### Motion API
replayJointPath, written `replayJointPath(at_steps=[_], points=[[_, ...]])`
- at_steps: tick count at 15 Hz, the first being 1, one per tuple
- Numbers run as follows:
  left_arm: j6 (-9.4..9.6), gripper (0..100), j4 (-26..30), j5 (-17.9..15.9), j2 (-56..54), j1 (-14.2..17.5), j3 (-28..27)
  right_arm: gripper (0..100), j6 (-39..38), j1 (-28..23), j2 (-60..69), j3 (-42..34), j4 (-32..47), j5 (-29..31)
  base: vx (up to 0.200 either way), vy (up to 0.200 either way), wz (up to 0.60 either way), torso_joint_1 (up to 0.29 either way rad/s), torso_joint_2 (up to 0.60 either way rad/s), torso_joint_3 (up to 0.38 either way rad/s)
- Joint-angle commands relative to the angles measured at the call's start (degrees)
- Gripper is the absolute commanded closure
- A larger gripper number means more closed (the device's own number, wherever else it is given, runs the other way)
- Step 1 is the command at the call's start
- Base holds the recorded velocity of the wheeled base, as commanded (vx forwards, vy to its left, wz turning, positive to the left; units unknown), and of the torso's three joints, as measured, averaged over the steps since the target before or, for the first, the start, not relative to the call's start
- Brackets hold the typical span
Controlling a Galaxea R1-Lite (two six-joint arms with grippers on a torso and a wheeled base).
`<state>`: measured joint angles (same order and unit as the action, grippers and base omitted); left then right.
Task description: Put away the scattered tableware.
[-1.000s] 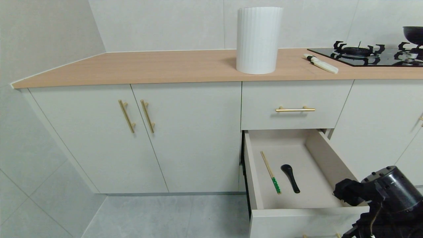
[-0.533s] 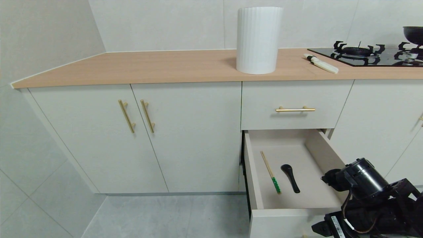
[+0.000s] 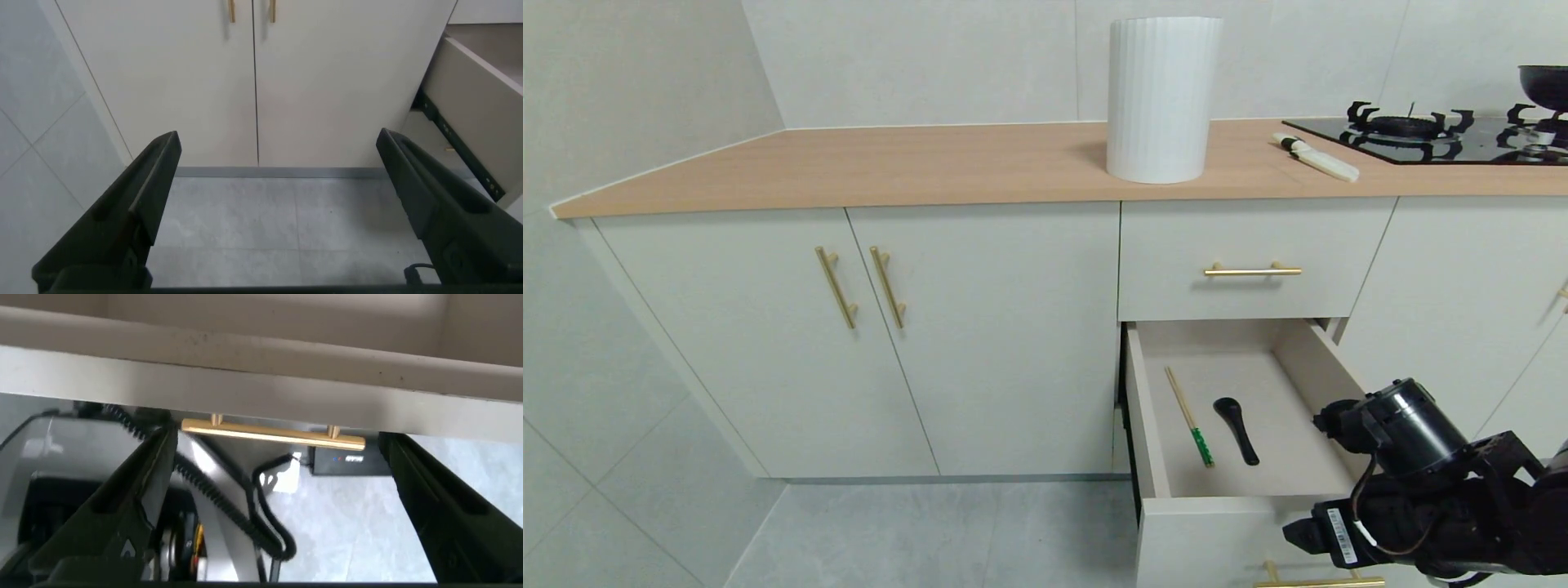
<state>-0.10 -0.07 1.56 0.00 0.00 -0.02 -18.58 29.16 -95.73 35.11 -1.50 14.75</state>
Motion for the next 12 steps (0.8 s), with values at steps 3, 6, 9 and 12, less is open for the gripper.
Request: replayJointPath(at_steps=[3, 6, 9, 12], points=[[-0.08, 0, -0.01, 0.02, 0.09, 0.00, 0.02, 0, 0.03, 0.02, -2.70, -0.04, -4.65, 0.19, 0.000, 0.000, 0.00, 0.000, 0.00, 0.000], [-0.08, 0, -0.01, 0.02, 0.09, 0.00, 0.02, 0, 0.21, -0.33, -3.50, 0.22, -6.85, 0.10, 0.000, 0.000, 0.00, 0.000, 0.00, 0.000], [0.01, 0, 0.07, 0.02, 0.09, 0.00, 0.02, 0, 0.65, -1.65, -5.08, 0.93, -9.75, 0.10, 0.000, 0.000, 0.00, 0.000, 0.00, 0.000], [0.01, 0, -0.01, 0.02, 0.09, 0.00, 0.02, 0, 1.62, -2.97, -6.13, 3.56, -9.84, 0.10, 0.000, 0.000, 0.00, 0.000, 0.00, 0.000]])
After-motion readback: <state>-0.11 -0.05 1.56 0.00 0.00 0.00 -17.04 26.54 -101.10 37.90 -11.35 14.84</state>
